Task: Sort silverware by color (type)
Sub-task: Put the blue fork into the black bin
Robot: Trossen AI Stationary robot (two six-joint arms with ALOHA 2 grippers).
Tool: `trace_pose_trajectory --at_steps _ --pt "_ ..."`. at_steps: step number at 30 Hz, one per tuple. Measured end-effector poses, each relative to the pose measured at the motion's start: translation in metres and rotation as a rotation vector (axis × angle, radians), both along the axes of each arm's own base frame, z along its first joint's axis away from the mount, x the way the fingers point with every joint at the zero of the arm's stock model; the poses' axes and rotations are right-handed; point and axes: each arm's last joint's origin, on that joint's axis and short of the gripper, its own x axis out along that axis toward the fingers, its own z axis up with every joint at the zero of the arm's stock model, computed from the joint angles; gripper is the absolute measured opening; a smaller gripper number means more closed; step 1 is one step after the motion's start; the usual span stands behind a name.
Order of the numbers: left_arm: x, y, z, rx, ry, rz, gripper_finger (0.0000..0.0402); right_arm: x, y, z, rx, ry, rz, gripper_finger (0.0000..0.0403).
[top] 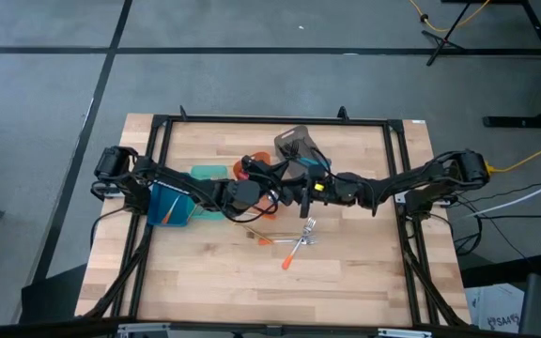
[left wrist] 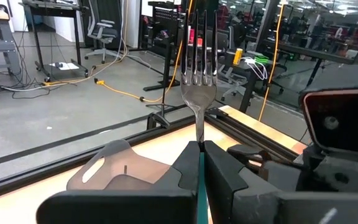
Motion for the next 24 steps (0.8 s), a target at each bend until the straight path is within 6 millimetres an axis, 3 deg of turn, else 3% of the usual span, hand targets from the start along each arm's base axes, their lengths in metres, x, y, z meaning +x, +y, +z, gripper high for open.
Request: trace_pose_trajectory --at_steps 10,16,24 --pt "0.000 0.000 0.000 -0.002 -0.002 -0.008 0.0005 -0.001 -0.001 0.001 0.002 0.005 -0.033 0.0088" --pt "0.000 0.000 0.000 -0.002 -0.002 -0.007 0.0005 -0.001 0.002 -0.001 0.062 0.020 0.078 0.0088" --pt "0.000 0.000 0.000 -0.002 -0.002 -0.007 0.0005 -0.011 0.002 -0.003 0.073 0.162 0.099 0.0088"
